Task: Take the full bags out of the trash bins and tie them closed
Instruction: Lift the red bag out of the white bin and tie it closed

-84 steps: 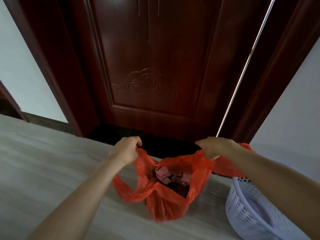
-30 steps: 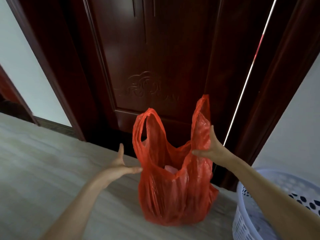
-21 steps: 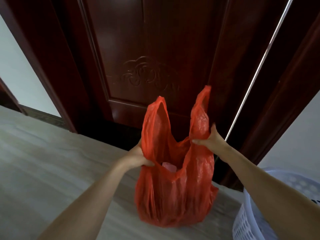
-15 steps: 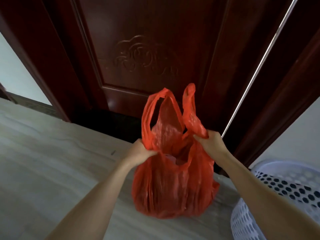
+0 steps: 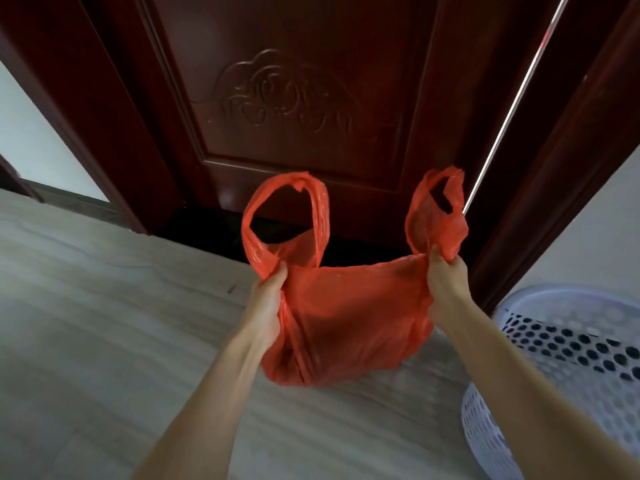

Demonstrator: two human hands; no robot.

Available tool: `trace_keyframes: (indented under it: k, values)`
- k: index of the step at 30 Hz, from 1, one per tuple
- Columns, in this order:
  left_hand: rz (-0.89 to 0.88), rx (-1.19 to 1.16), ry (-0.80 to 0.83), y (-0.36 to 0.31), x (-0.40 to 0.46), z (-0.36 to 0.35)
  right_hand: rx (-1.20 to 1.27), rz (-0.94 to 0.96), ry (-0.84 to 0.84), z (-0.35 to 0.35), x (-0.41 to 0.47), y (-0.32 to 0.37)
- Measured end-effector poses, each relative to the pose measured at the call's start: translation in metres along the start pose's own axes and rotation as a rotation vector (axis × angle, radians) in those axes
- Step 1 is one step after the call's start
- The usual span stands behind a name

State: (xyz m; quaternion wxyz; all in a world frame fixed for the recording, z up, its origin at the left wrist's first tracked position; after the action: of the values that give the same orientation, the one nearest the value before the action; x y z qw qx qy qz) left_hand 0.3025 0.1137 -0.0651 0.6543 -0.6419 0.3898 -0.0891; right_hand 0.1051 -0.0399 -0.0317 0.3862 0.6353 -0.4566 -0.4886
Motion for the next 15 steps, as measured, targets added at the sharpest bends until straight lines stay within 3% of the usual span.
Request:
trace_keyframes:
  k: [3,5,9,15]
  values:
    - [0.042,-0.151,0.223,-0.008,-0.012,0.000,0.131,-0.269,0.079,0.002,-0.007,-0.006]
    - [0.071,-0.231,0.350,-0.014,-0.025,-0.002,0.167,-0.350,0.125,0.003,-0.013,-0.005]
    - [0.029,-0.160,0.244,-0.009,-0.020,-0.002,0.145,-0.361,0.144,0.002,-0.018,-0.012]
    - [-0.292,0.104,0.082,-0.014,-0.022,-0.016,-0.145,-0.356,0.074,0.013,-0.017,-0.033]
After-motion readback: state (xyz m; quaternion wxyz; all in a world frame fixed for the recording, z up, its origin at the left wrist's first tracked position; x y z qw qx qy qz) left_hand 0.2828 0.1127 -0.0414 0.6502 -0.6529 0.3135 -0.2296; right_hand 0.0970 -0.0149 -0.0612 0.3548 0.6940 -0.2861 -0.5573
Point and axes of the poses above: each hand's wrist, its own x-axis towards the middle knuckle, its own z-axis out of the back of the hand, y = z × x, the point moved 5 cm from there along x, towards the middle knuckle, and after that the axes turned 15 degrees about x, right-handed, at the moved point
